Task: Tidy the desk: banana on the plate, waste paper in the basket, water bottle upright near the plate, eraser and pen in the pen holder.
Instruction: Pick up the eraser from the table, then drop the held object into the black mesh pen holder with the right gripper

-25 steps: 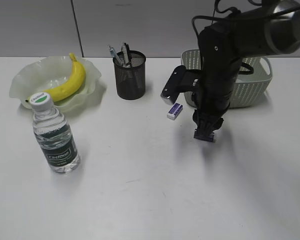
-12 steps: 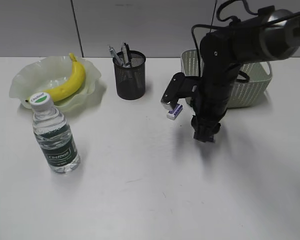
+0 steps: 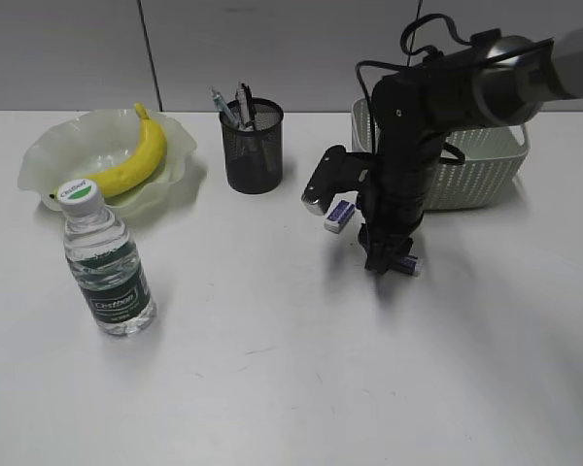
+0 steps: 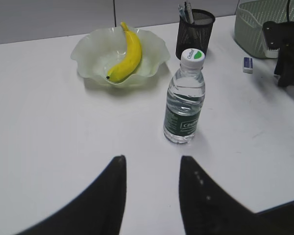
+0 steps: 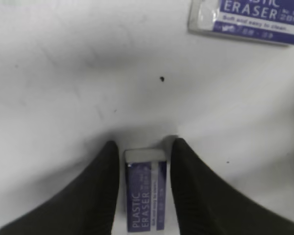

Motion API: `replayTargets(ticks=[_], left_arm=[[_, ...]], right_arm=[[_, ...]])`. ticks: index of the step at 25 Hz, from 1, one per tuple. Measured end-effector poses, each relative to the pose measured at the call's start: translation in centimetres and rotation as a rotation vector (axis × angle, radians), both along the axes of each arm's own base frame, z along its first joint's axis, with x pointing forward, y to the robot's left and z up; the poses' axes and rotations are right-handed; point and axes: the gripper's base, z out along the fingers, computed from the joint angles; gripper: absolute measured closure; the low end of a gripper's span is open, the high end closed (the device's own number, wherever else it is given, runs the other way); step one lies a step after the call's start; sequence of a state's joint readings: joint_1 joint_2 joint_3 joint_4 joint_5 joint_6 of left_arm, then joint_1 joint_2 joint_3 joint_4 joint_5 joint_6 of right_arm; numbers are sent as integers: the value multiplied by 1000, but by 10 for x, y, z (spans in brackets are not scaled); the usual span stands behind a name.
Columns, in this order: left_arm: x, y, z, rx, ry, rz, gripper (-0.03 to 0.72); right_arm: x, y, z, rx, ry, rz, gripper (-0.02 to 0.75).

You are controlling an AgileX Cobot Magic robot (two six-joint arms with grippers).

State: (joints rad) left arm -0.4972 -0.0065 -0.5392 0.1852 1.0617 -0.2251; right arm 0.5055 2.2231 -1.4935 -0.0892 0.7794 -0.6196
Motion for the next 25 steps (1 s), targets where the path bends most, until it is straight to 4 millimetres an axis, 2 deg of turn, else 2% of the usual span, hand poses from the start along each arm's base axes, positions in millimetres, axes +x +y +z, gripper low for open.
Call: replayTargets(ticks=[4,12,14,20,25], left_arm=[[0,0,0,0,0,0,415],[0,0,0,0,0,0,415],[0,0,0,0,0,0,415],[0,0,0,0,0,0,415],[0,0,0,0,0,0,415]], right_arm=[[0,0,0,-4,11,-4,545],[-2,2,10,13,37,-28,545],[-4,4,24,52,32,-49,545],[-11,9,83,216,-35,-90,545],[-14,23,122,464,-120,-116,545]])
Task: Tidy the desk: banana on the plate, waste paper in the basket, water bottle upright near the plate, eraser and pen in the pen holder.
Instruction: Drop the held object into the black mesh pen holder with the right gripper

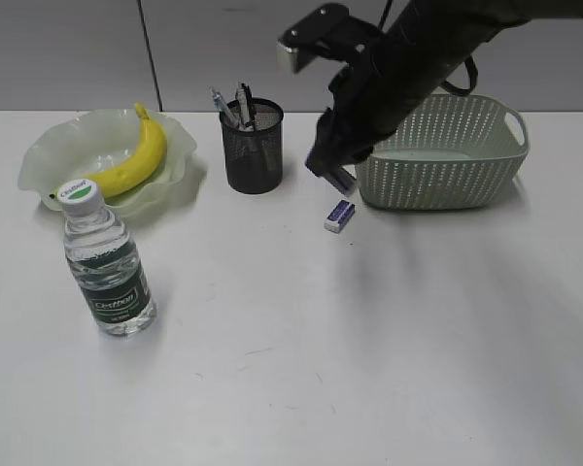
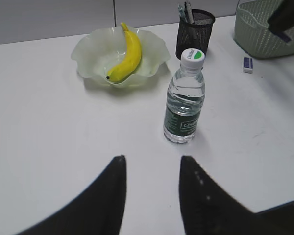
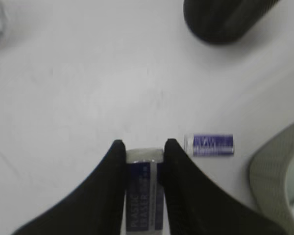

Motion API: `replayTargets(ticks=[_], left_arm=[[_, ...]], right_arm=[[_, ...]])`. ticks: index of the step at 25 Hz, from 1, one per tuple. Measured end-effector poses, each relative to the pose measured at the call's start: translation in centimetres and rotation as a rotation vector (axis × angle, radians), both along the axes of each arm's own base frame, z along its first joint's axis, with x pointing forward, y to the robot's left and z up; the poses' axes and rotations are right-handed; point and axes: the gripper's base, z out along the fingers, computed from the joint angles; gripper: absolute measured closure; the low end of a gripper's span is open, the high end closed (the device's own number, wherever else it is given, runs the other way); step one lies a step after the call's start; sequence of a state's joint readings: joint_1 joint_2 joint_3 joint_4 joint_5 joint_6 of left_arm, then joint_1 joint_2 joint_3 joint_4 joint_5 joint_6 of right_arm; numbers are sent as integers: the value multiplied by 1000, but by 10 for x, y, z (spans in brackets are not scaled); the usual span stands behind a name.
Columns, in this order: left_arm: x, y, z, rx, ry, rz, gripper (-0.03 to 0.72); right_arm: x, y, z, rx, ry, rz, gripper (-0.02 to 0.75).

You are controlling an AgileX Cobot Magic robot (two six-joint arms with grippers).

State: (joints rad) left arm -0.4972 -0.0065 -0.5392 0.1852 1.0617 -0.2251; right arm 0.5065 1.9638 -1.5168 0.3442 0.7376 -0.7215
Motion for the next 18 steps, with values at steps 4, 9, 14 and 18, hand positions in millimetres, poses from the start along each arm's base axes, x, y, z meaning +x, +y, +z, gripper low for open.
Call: replayTargets(ticks=[4,9,14,18], left_arm=[[0,0,0,0,0,0,415],[0,0,0,0,0,0,415],[0,0,0,0,0,0,415],[0,0,0,0,0,0,415]], right_arm=[[13,10,15,195,-130,-93,545],[34,14,23,363,-302,-254,545],[46,25,13,392,-346,-298,545],[54,49,-3,379,-402,-273,545]])
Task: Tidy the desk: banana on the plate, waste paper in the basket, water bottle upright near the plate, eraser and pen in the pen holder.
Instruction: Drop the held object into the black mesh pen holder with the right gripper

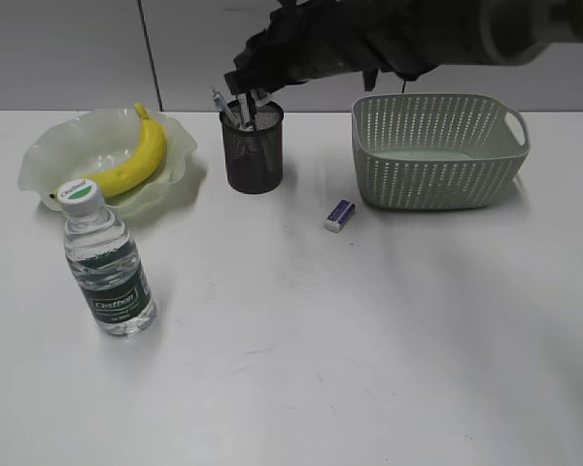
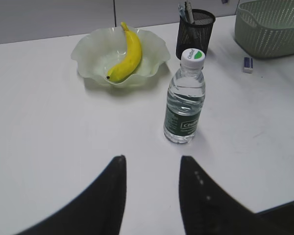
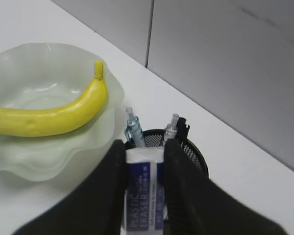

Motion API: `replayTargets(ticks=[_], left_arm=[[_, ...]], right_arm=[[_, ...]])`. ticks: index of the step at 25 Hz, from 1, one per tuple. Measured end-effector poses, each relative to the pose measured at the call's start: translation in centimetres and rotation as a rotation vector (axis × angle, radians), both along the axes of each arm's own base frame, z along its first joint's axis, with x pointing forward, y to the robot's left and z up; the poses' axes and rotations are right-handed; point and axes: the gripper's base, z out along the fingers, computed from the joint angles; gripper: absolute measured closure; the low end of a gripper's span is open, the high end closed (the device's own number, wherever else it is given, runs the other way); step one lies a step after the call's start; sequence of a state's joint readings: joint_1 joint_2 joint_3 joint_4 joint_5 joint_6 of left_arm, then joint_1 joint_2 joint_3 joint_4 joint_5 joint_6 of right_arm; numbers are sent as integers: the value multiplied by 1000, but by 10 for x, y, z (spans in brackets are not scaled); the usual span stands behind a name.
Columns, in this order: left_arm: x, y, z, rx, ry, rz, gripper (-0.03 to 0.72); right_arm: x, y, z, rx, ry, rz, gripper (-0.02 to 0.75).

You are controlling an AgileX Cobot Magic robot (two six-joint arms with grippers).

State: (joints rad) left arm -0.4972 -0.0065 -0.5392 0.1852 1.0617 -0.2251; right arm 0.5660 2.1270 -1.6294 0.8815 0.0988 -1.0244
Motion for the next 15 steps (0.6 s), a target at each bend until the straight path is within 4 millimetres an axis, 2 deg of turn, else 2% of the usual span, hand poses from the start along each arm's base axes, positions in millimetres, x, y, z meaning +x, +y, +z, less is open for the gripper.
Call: replayTargets(ticks=[4,9,15], left_arm=[[0,0,0,0,0,0,415],[0,0,0,0,0,0,415],[0,0,0,0,0,0,415]], right_arm=[[14,11,-17,-12,-37,-23,545],[25,10,-40,-30,-68,-92,545],[26,11,-45,-28,-57,-99,545]])
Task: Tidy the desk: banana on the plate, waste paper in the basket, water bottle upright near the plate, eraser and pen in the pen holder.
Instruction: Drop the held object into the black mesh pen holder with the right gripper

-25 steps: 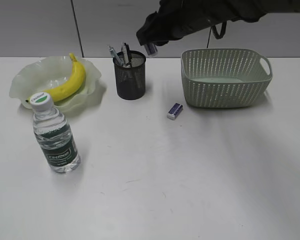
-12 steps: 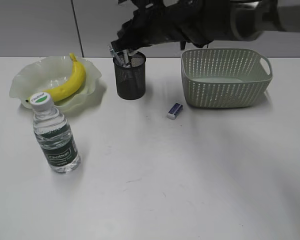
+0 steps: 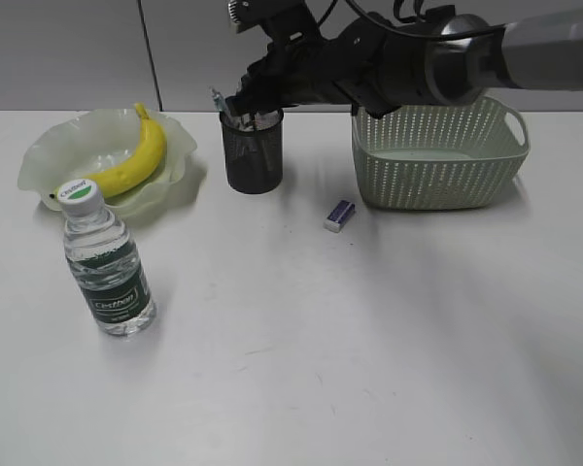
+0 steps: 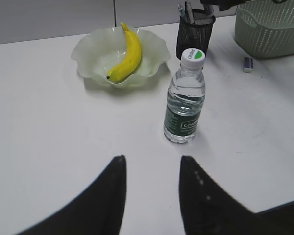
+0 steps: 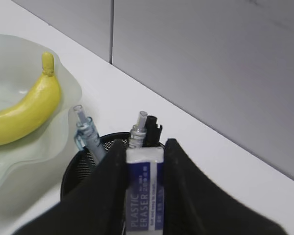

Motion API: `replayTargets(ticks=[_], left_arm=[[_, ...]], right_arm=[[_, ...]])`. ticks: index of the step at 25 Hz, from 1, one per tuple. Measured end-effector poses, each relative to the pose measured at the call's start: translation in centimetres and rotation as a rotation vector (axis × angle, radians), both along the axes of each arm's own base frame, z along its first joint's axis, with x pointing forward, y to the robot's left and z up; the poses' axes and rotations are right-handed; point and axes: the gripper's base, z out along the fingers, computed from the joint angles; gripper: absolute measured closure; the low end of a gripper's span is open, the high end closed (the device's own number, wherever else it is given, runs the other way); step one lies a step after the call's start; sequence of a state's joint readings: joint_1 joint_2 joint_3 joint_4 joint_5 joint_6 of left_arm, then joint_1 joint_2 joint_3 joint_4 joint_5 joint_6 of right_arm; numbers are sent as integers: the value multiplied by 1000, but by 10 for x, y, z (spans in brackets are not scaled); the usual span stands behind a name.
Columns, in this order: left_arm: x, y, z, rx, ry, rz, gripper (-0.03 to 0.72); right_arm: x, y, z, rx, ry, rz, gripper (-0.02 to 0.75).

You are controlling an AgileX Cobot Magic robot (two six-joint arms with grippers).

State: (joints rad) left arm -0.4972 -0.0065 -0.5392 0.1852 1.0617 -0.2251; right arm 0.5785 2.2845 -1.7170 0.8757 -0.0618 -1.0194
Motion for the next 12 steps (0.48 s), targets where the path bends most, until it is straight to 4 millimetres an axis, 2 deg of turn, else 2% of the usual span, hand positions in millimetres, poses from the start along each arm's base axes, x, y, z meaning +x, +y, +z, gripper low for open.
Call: replayTargets(ticks=[4,6,10,12], left_arm=[[0,0,0,0,0,0,415],[0,0,0,0,0,0,415],[0,0,0,0,0,0,415],[0,0,0,0,0,0,415]], right_arm=[[-1,1,-1,5,16,7,540],[-2,1,-2,10,30,14,498],[-4,3,-3,12,54,33,360],[-4,3,-3,7,56,40,333]])
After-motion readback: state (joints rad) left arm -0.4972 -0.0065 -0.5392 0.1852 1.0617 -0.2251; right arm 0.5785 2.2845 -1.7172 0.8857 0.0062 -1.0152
